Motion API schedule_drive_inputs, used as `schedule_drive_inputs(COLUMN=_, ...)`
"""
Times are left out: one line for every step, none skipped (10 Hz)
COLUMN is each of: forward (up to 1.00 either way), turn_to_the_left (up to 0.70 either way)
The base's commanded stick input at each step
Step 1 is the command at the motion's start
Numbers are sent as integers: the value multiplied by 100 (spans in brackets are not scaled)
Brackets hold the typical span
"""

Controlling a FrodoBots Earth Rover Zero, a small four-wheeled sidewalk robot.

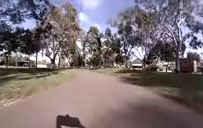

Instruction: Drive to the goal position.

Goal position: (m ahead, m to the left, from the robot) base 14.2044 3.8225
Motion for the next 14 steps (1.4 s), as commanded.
schedule_drive_inputs(forward=100, turn_to_the_left=3)
schedule_drive_inputs(forward=100, turn_to_the_left=40)
schedule_drive_inputs(forward=100, turn_to_the_left=40)
schedule_drive_inputs(forward=100, turn_to_the_left=40)
schedule_drive_inputs(forward=100, turn_to_the_left=30)
schedule_drive_inputs(forward=100, turn_to_the_left=19)
schedule_drive_inputs(forward=100, turn_to_the_left=7)
schedule_drive_inputs(forward=100, turn_to_the_left=0)
schedule_drive_inputs(forward=100, turn_to_the_left=0)
schedule_drive_inputs(forward=100, turn_to_the_left=0)
schedule_drive_inputs(forward=100, turn_to_the_left=0)
schedule_drive_inputs(forward=100, turn_to_the_left=0)
schedule_drive_inputs(forward=100, turn_to_the_left=0)
schedule_drive_inputs(forward=100, turn_to_the_left=0)
